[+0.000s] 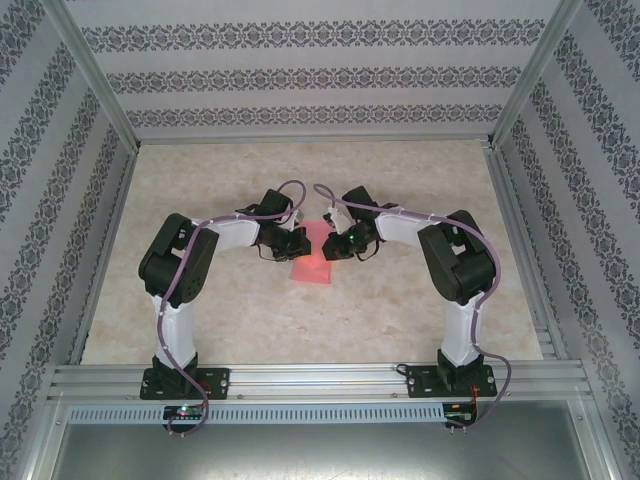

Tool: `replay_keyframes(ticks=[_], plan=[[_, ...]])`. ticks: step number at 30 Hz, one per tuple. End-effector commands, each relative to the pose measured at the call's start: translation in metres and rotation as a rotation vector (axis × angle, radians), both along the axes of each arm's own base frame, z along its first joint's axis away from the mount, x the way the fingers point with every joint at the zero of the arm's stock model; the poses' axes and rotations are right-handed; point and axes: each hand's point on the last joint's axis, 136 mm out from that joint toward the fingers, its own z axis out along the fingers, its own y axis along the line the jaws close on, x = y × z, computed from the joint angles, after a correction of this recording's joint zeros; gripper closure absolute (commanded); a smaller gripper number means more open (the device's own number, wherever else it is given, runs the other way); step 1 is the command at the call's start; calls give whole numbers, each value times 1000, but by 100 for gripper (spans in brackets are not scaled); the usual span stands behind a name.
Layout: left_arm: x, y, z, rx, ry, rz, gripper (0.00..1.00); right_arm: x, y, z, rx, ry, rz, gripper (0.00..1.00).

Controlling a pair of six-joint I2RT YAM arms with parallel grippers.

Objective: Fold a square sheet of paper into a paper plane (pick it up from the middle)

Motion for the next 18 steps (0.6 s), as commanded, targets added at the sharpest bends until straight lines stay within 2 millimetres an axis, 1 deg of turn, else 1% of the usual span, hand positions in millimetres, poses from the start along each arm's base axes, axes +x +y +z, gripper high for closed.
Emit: replay_keyframes(ticks=[1, 3, 6, 10, 13, 16, 18], plan=[[-23, 8, -30, 63, 72, -14, 97, 3, 5, 30, 71, -5, -47, 90], [-28, 13, -37, 85, 90, -5, 97, 0, 7, 37, 88, 17, -100, 87], [-33, 21, -45, 125, 107, 14, 97, -12, 3, 31, 7, 47, -187, 87], [-36, 28, -51, 159, 119, 38, 97, -35, 3, 27, -102, 62, -283, 90], [-37, 32, -55, 180, 130, 48, 98, -48, 9, 27, -148, 43, -309, 93], [-39, 32, -57, 180, 138, 55, 98, -53, 15, 24, -163, 50, -316, 97], [-39, 32, -57, 179, 138, 53, 98, -52, 20, 21, -174, 47, -314, 99]])
